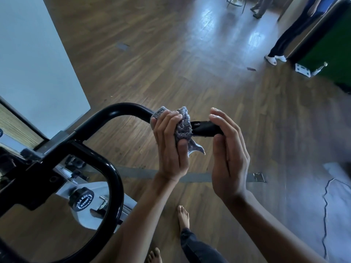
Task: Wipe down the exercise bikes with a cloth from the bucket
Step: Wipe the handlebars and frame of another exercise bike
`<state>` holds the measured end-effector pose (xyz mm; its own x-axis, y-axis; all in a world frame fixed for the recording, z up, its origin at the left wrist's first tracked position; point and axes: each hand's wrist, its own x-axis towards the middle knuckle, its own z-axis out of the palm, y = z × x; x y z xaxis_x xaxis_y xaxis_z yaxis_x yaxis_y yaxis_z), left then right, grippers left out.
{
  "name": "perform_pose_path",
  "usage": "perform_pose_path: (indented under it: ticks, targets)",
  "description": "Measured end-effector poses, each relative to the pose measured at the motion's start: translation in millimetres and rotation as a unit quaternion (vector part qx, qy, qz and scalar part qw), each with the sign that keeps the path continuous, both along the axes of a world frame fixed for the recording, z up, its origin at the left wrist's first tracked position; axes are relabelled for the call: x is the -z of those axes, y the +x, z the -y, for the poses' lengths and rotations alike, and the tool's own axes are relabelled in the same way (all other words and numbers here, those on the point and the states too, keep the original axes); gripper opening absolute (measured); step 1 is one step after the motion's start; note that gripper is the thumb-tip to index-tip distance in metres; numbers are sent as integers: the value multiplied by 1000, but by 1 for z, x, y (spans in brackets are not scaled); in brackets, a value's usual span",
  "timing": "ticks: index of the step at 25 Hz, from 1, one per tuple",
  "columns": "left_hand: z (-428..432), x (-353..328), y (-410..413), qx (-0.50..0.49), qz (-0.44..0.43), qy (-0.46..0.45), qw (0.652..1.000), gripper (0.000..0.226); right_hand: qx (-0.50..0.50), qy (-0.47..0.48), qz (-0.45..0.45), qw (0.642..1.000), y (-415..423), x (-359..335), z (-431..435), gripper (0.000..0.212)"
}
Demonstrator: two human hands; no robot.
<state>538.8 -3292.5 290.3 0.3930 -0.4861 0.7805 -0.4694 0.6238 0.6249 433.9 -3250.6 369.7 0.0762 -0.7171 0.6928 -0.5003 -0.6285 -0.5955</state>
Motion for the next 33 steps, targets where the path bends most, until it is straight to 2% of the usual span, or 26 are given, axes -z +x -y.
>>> perform_pose_path:
  ticks: [3, 8, 12, 22, 24, 27, 31, 33]
  targets:
    - [-3, -13, -14, -3, -26, 5, 1000, 40, -6, 9, 10, 1000, -5, 1, -1, 33]
    - [-2, -19, -11, 51, -13, -21, 998, 38, -5, 21, 29, 999, -8, -2, 1, 29]
    - [-12, -34, -34, 33, -42, -9, 999, 38, 5, 26, 33, 999, -8, -8, -2, 28]
    - [-16, -38, -31, 67, -30, 4, 997, 38, 25, 74, 42, 996, -7, -13, -8, 35]
    - [-17, -34, -18, 81, -15, 41, 996, 34, 38, 85, 22, 995, -10, -16, -13, 34]
    - [-26, -43, 5, 89, 43, 142, 985, 37, 64, 93, -10, 994, -6, -30, -25, 29]
    - [-29, -60, 34, 130, 161, 250, 946, 43, 7, 130, -31, 991, 21, -68, -29, 21]
    - [-28, -60, 47, 94, 205, 314, 922, 35, -17, 186, -62, 980, 40, -88, -23, 22]
